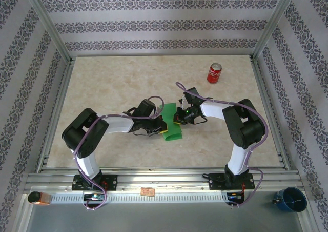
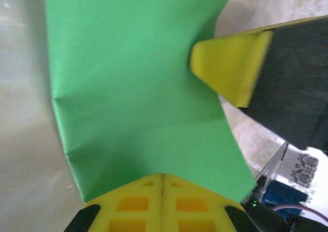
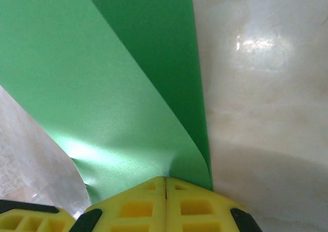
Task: Fold a paper plane with a square sheet of paper (pick it up from the middle)
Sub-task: First fold the square sheet of paper in half at the center of the table.
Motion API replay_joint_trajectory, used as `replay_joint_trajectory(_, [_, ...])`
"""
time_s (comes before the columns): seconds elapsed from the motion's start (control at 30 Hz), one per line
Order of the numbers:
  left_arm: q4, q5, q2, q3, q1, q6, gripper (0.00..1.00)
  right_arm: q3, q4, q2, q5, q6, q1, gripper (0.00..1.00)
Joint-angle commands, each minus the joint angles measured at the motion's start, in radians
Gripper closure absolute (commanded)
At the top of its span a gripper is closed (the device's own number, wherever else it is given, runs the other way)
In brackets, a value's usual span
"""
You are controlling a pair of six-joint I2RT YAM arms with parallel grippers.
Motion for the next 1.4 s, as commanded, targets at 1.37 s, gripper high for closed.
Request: replay_joint_trajectory(1.37, [-0.006,-0.025,-0.033,-0.183,-0.079,-0.013,1.00,-0.056,-0.117,0.019,0.135,-0.006,-0.018,1.00])
